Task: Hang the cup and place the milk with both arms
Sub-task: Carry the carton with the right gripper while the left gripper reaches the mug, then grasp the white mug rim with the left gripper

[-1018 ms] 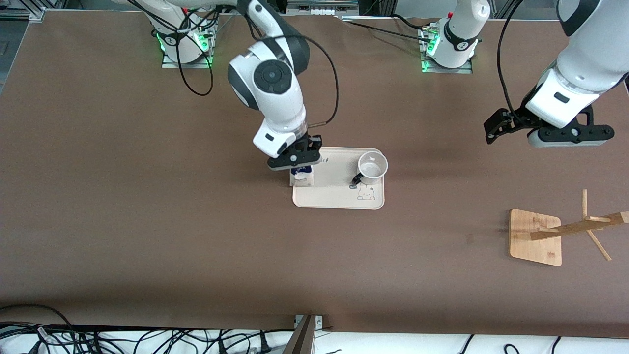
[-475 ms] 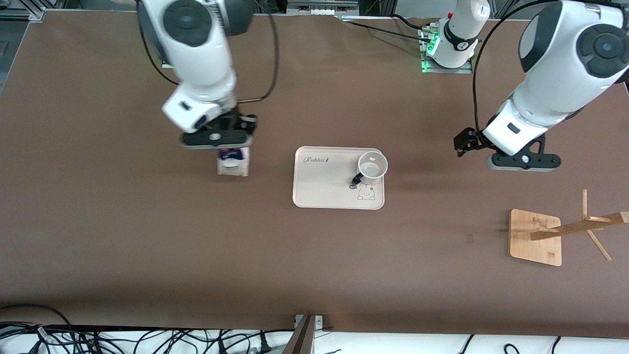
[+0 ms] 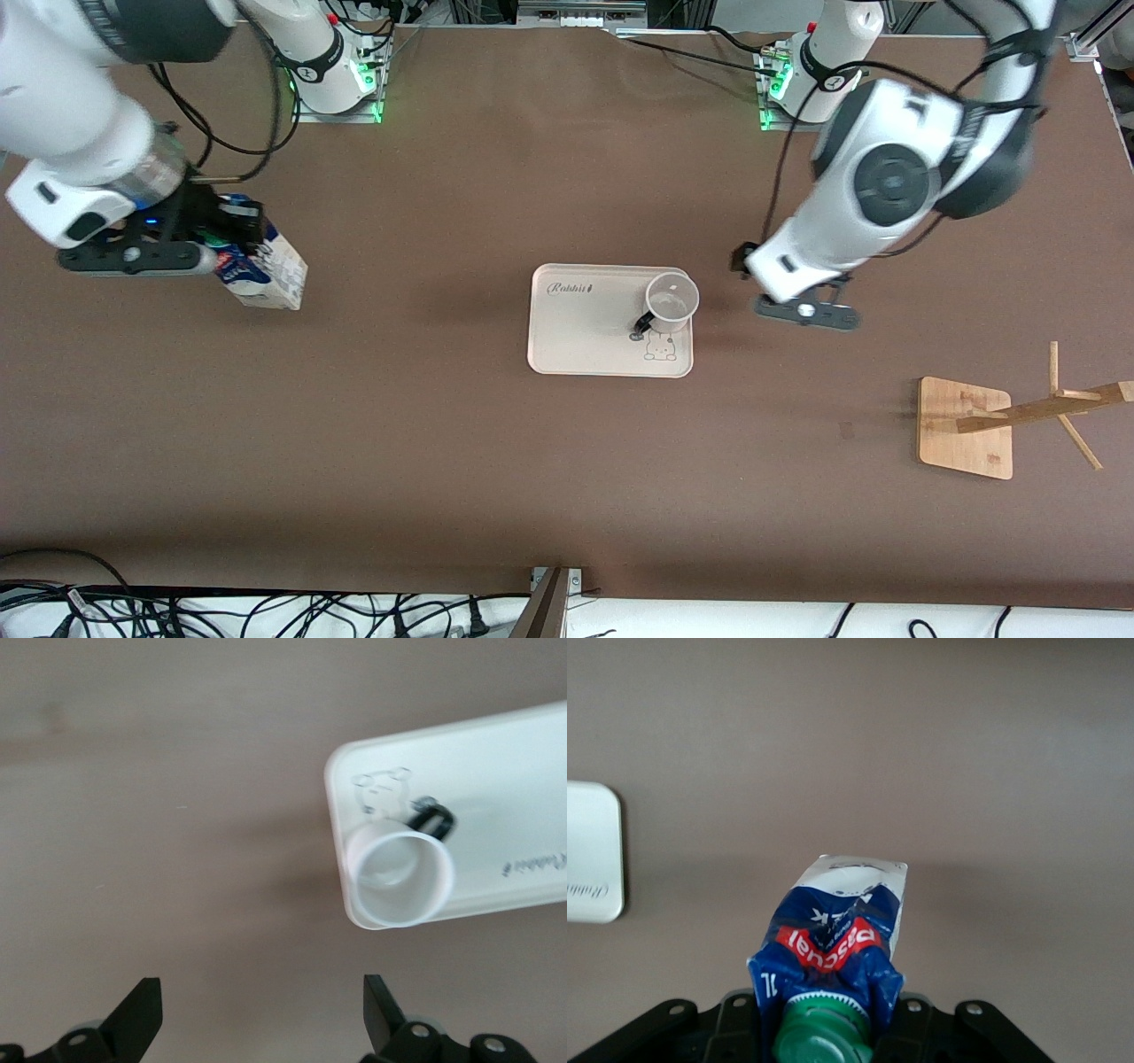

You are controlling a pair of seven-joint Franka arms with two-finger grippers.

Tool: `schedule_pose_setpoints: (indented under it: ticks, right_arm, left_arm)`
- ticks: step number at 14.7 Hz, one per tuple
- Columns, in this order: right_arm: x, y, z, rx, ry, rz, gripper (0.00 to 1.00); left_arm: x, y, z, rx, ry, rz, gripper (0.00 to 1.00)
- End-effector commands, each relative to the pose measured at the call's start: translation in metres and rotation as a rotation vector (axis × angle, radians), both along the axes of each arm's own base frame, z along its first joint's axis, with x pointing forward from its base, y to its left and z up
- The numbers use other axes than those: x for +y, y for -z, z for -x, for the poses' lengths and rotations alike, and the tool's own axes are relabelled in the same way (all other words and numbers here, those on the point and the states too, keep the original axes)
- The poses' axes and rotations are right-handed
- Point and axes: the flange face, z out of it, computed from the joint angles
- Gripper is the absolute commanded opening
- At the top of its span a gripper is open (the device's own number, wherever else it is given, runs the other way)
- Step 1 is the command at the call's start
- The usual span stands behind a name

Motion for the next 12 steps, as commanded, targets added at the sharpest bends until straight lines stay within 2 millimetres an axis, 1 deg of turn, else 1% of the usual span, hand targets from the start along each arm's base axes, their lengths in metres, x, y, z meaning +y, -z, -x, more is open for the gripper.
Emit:
schedule_pose_setpoints:
  ticks: [1,2,3,4,5,6,8,9,11,12]
  right_arm:
    - [-0.064,0.021,0.002,0.051,-0.028,-0.099,0.37]
    - [-0.073,0.028,0.003,0.059,-0.023,-0.101,0.37]
    - [-0.078,0.035,0.003,0.066,-0.013,-0.099,0.37]
    - [-0.079,0.042,0.002,0.064,-0.012,-0.095,0.37]
    - [-0.087,0.052,0.001,0.065,0.003,-0.090,0.37]
    - [-0.088,0.063,0.002,0.069,0.007,-0.089,0.37]
    - [-0.094,0.084,0.004,0.077,0.018,-0.084,0.37]
    - [-0.095,0.090,0.004,0.078,0.021,-0.083,0.37]
    - [-0.096,0.104,0.005,0.077,0.025,-0.080,0.37]
    - [-0.096,0.112,0.005,0.076,0.026,-0.078,0.37]
  left_arm:
    - [-0.043,0.049,0.028,-0.023,0.078,0.037,1.00]
    - [-0.052,0.069,0.040,-0.031,0.090,0.060,1.00]
    - [-0.063,0.086,0.049,-0.041,0.108,0.079,1.00]
    - [-0.073,0.100,0.058,-0.034,0.129,0.084,1.00]
    - [-0.086,0.111,0.066,-0.028,0.155,0.087,1.00]
    - [-0.099,0.119,0.073,-0.029,0.179,0.091,1.00]
    - [-0.107,0.132,0.075,-0.041,0.192,0.101,1.00]
    - [-0.112,0.139,0.078,-0.044,0.202,0.105,1.00]
    - [-0.115,0.160,0.082,-0.066,0.209,0.122,1.00]
    - [-0.116,0.166,0.082,-0.076,0.207,0.131,1.00]
